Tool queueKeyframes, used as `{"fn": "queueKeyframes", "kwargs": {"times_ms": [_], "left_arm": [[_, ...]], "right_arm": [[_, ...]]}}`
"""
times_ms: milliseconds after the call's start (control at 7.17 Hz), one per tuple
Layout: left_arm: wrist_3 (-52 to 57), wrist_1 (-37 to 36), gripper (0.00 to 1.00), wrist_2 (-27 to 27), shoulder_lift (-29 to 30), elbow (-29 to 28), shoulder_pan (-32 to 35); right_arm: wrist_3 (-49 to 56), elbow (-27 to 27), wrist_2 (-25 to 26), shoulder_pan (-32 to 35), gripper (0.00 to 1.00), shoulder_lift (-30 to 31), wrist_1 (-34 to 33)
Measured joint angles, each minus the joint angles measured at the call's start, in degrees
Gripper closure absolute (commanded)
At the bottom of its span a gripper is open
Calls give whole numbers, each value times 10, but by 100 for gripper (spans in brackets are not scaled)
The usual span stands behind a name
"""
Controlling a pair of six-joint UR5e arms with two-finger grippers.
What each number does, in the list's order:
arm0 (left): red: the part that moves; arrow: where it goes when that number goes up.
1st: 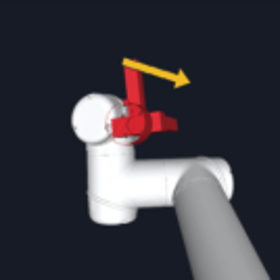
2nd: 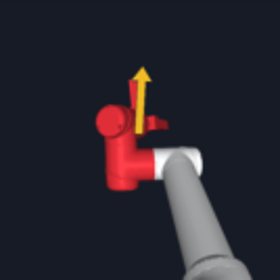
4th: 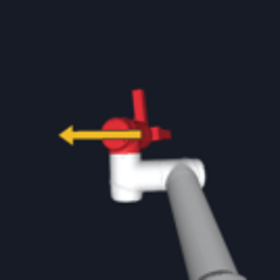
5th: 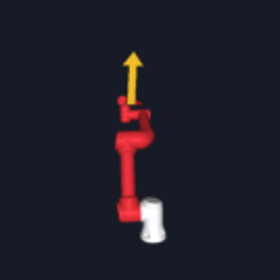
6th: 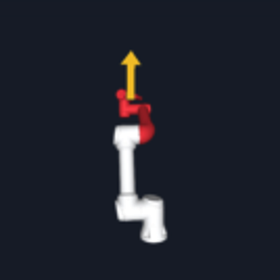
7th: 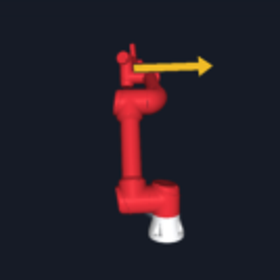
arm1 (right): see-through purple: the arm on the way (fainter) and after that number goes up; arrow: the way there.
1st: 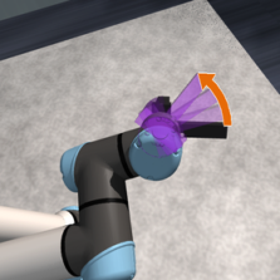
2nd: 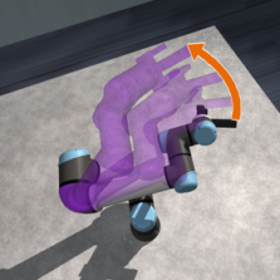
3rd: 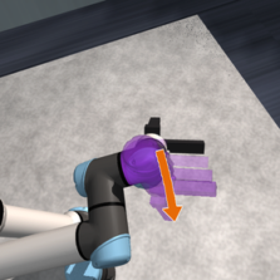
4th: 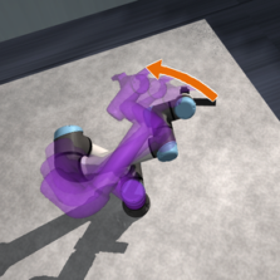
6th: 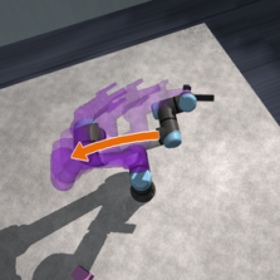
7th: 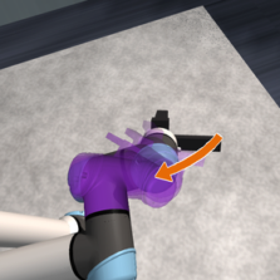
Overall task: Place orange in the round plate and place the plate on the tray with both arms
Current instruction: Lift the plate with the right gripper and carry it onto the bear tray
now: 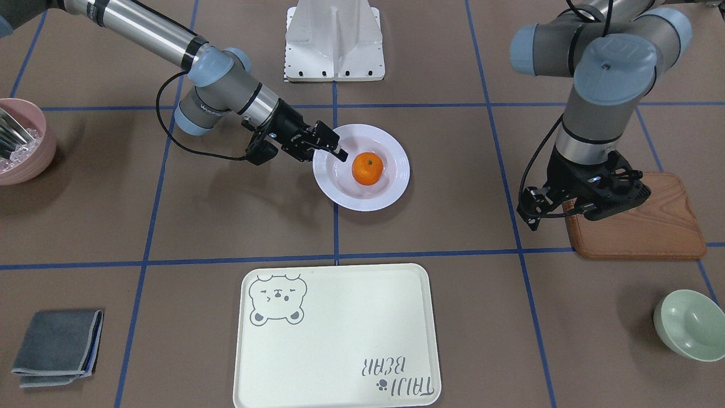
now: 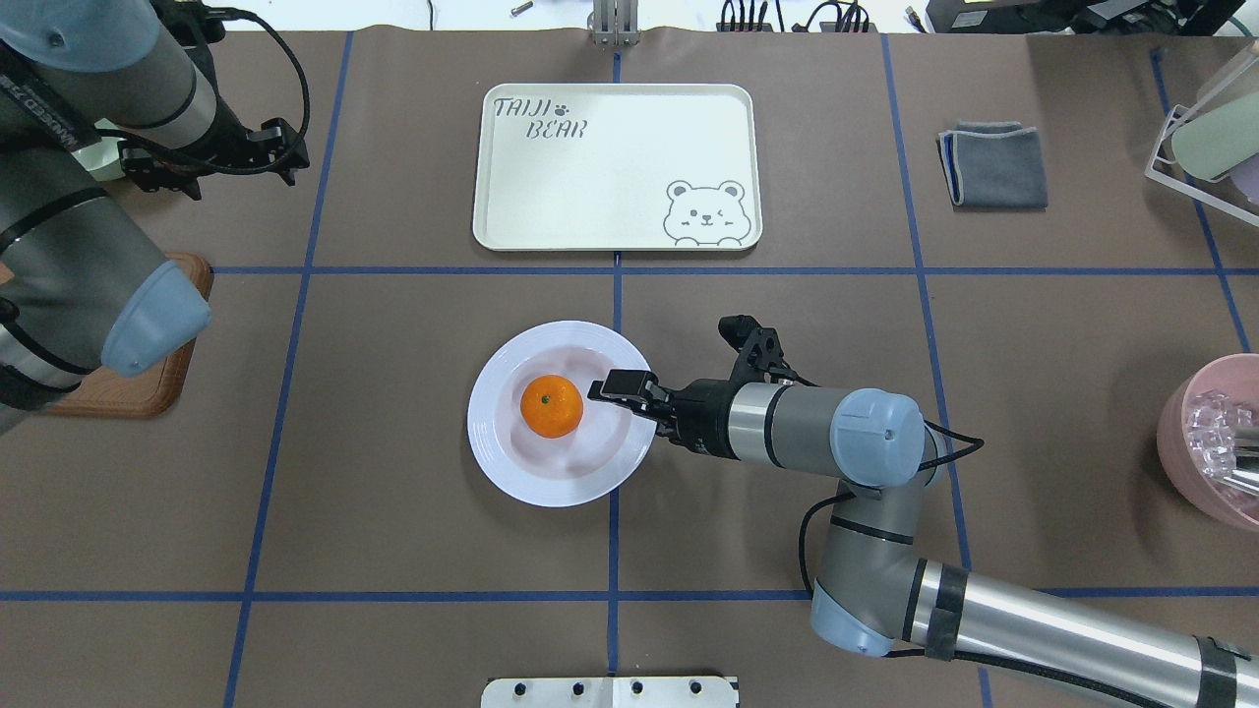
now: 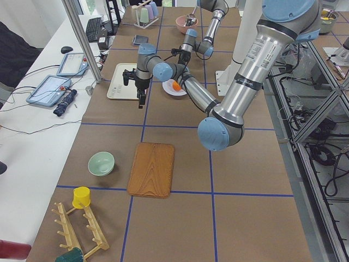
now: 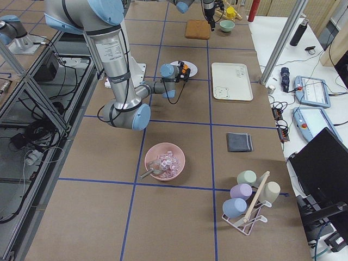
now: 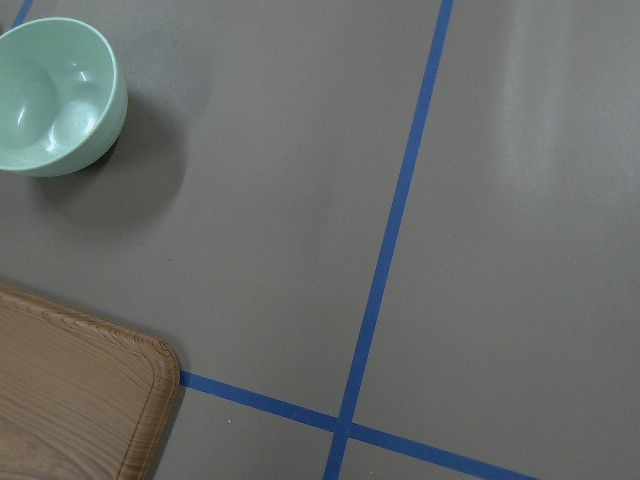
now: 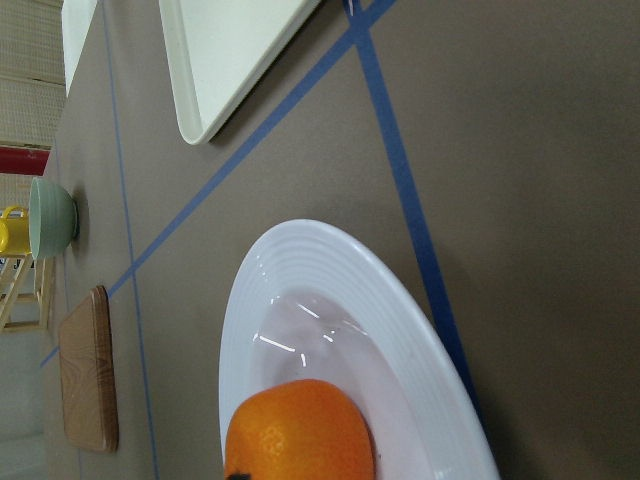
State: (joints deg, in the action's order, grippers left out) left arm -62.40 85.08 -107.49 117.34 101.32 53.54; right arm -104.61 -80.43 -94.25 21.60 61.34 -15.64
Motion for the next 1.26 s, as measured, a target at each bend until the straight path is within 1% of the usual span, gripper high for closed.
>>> {"fn": "queueKeyframes", "kwargs": {"times_ms": [279, 419, 1256], "left_arm": [[0, 0, 1, 0, 0, -1, 0], [0, 0, 1, 0, 1, -2, 0], [0, 0, 1, 0, 1, -6, -1]], "right_arm": [[-14, -3, 8, 0, 90, -3, 0], [-33, -4, 19, 0, 100, -7, 1], [-51, -31, 50, 7, 100, -21, 0]]}}
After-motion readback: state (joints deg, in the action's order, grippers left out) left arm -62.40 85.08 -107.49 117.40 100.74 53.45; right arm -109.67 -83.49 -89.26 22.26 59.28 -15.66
